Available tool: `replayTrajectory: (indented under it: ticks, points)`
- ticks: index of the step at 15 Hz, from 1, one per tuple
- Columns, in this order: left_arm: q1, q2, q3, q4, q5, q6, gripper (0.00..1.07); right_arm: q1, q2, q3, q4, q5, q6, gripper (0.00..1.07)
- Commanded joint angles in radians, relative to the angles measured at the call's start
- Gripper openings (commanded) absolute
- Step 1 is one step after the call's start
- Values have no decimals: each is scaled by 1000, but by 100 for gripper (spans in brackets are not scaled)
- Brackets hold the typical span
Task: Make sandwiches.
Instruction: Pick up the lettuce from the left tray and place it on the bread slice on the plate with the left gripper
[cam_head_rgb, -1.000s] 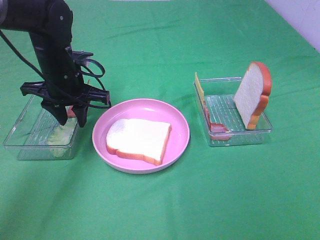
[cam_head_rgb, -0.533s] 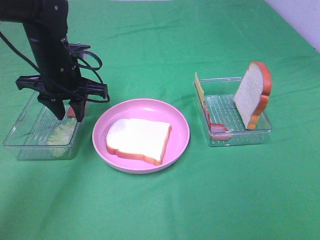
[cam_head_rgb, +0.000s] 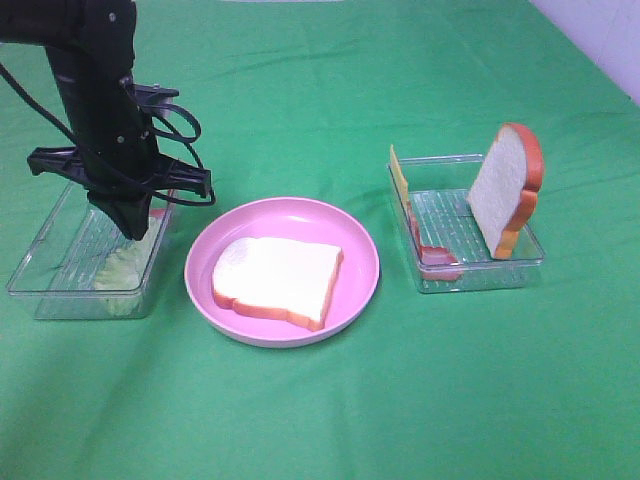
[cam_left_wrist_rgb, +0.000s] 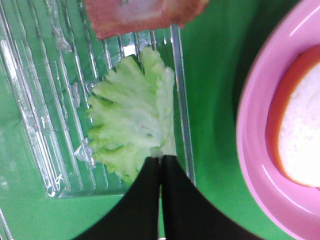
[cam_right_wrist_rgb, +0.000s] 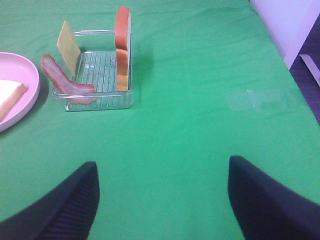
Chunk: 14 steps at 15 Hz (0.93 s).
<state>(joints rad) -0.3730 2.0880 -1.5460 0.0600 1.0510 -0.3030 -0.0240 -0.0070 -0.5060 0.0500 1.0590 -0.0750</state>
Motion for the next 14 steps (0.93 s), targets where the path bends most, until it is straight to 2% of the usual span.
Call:
replayTrajectory:
  ticks: [1, 4, 5, 8, 9, 10, 11, 12, 14]
  points:
    - [3, -15, 0, 2, 12, -9, 0, -3, -13, 2, -2, 0, -5, 69]
    - [3, -59, 0, -42, 12, 2, 0, -3, -13, 2, -2, 0, -5, 69]
    - [3, -86, 0, -69, 6, 24, 0, -3, -13, 2, -2, 0, -5, 69]
    - [3, -158, 0, -190, 10, 113, 0, -3, -13, 2, -2, 0, -5, 69]
    - [3, -170, 0, -262, 2, 156, 0, -3, -13, 2, -2, 0, -5, 69]
    - [0, -169, 0, -427, -30, 256, 0, -3, -13, 2, -2, 0, -5, 69]
    - [-2, -168, 0, -458, -42, 275, 0, -3, -13, 2, -2, 0, -5, 69]
    - [-26, -166, 0, -548, -102, 325, 0, -3, -13, 2, -2, 0, -5, 69]
    - [-70, -148, 0, -588, -159, 361, 0, -3, -13, 2, -2, 0, -5, 69]
